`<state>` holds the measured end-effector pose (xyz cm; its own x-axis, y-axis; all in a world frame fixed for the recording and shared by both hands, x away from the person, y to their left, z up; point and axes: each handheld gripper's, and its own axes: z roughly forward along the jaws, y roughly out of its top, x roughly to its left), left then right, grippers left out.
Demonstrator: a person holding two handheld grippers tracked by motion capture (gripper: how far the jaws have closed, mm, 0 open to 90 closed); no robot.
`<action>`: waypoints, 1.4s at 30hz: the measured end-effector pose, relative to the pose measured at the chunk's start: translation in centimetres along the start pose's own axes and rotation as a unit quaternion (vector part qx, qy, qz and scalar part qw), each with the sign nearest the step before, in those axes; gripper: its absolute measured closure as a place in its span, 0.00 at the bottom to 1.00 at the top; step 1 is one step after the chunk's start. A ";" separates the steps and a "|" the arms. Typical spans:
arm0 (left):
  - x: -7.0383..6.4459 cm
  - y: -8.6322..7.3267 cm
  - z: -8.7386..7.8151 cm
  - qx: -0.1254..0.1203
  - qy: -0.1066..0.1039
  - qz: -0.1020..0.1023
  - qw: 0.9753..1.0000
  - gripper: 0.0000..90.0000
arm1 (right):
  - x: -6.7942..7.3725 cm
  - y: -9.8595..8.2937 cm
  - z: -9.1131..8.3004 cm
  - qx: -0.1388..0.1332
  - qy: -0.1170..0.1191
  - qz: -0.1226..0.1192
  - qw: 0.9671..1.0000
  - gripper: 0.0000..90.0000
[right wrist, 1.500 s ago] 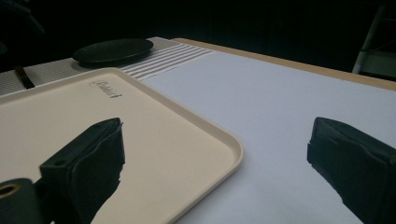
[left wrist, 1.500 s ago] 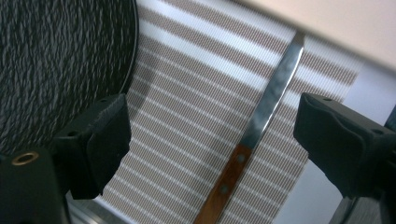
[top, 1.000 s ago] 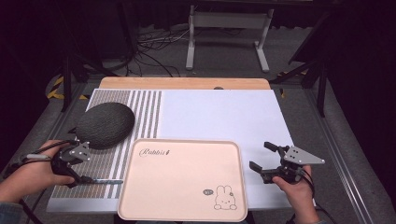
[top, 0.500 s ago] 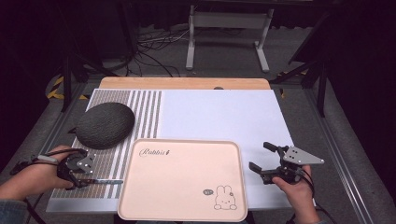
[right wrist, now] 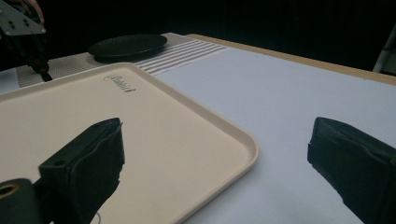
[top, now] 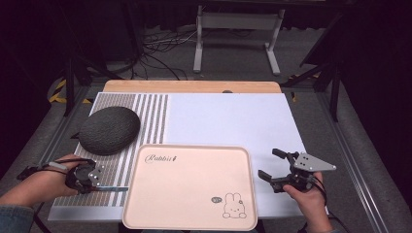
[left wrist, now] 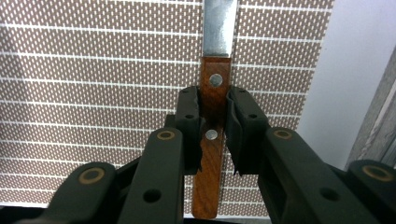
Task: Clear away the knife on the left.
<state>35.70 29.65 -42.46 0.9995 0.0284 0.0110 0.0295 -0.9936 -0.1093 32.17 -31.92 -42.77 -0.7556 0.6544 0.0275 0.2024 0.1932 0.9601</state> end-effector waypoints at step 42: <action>0.2 -1.2 -4.4 -0.075 -0.069 -0.308 0.946 0.86 | 0.0 0.1 -0.3 -0.006 0.002 -0.010 1.000 0.06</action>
<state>35.85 30.35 -37.91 0.7853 0.6104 -0.1041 0.6150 -0.7883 0.0172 32.06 -32.10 -42.60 -0.7622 0.6472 0.0095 0.1793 0.1971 0.9639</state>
